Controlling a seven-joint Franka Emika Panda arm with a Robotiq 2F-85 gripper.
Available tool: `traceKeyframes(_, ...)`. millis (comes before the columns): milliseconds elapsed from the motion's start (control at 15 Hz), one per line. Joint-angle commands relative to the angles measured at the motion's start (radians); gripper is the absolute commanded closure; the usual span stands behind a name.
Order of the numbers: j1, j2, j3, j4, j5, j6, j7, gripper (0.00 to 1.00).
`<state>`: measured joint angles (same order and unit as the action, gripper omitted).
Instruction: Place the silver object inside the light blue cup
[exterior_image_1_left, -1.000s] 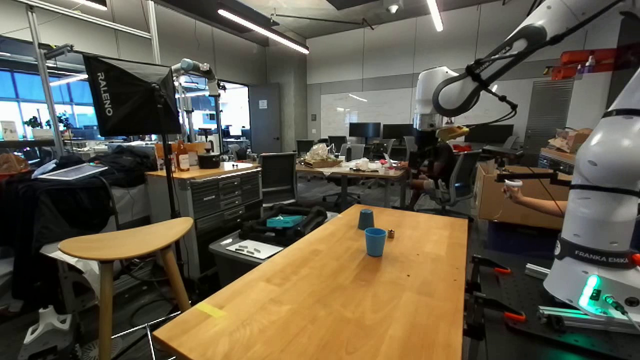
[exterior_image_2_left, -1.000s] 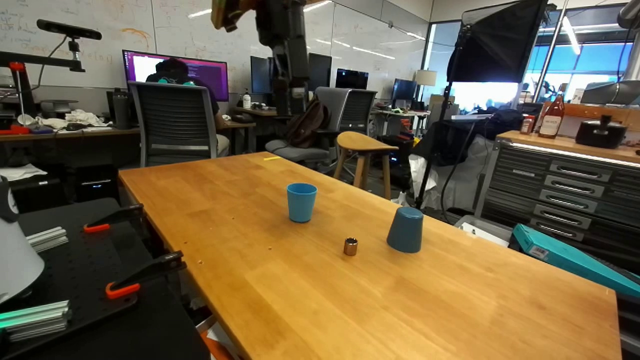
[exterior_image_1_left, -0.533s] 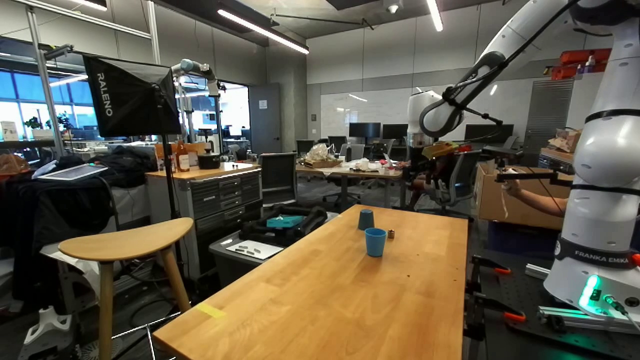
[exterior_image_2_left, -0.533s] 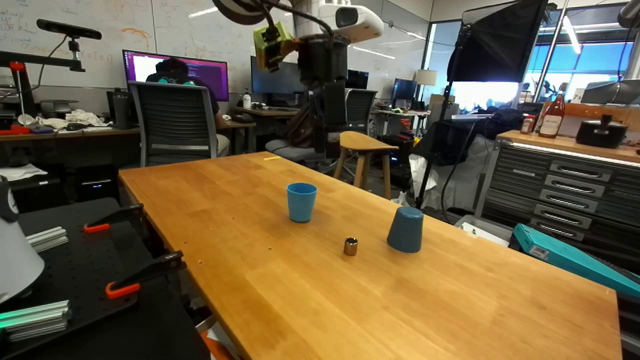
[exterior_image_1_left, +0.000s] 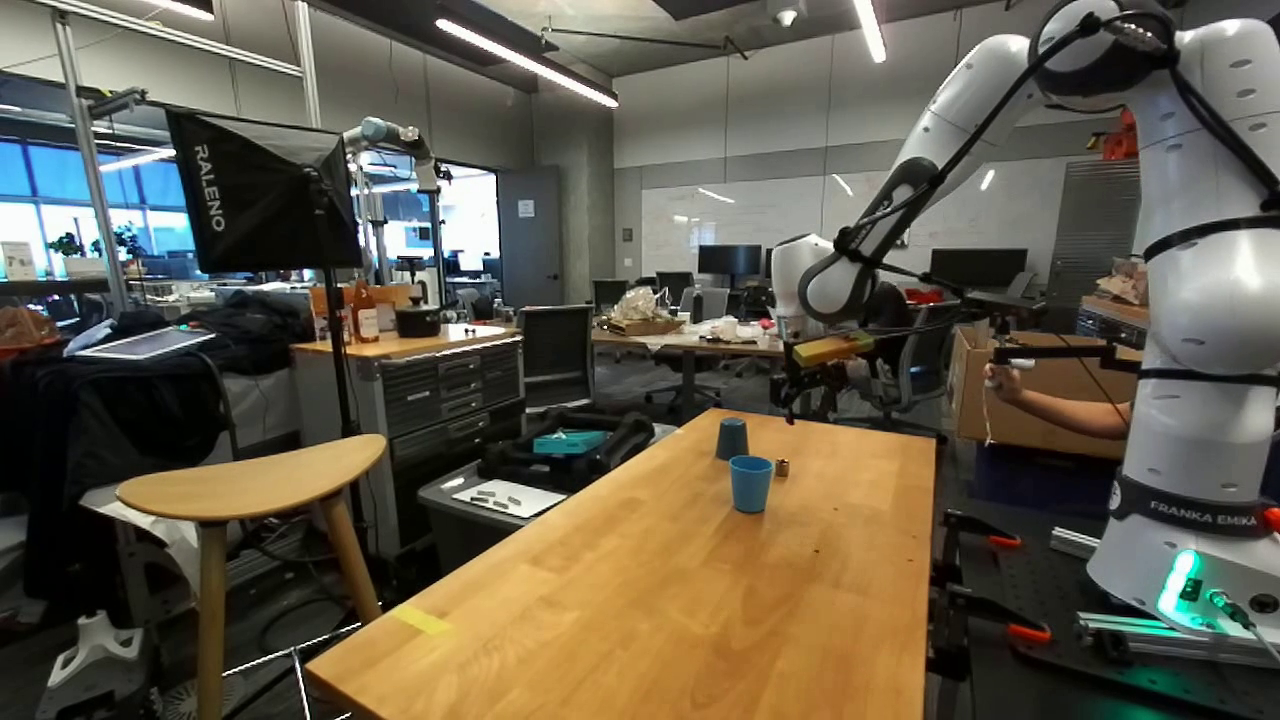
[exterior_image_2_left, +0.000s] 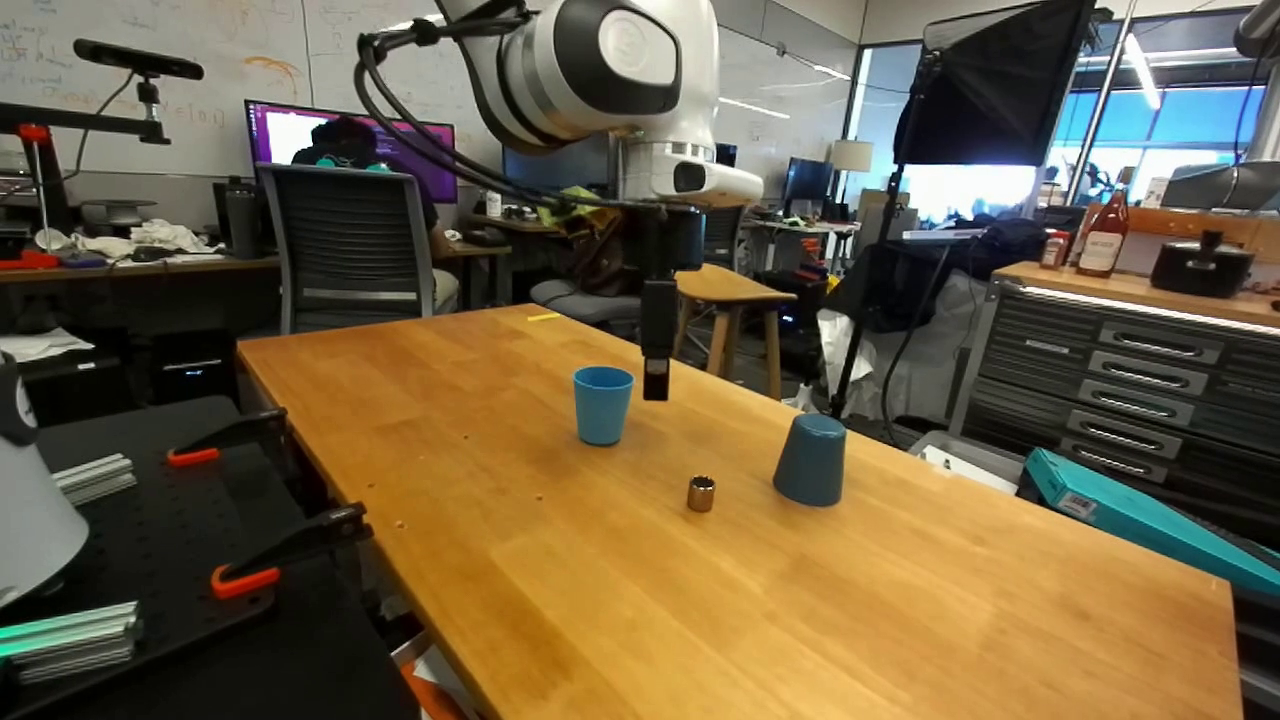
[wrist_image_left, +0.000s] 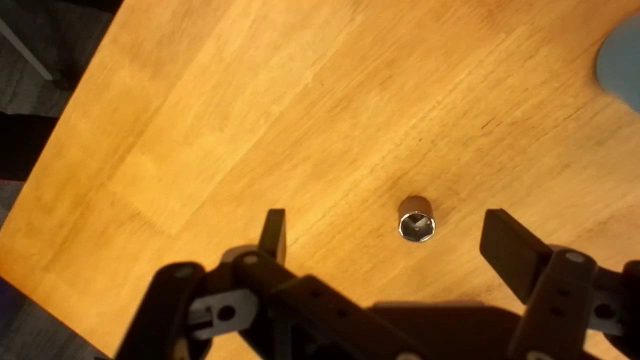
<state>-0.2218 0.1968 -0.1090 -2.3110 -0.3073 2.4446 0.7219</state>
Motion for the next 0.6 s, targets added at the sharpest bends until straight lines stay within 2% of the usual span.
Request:
traceKeyframes(0,0.052,0.137,-0.06,0.131,0.062,0.007,0.043,0.0)
traceKeyframes(133,0.057,0.19,-0.082,0.161,0.095,0.036,0.053,0.0)
traceKeyframes(533,0.096,0.329,-0.152,0.177,0.124,0.226,0.105,0.0)
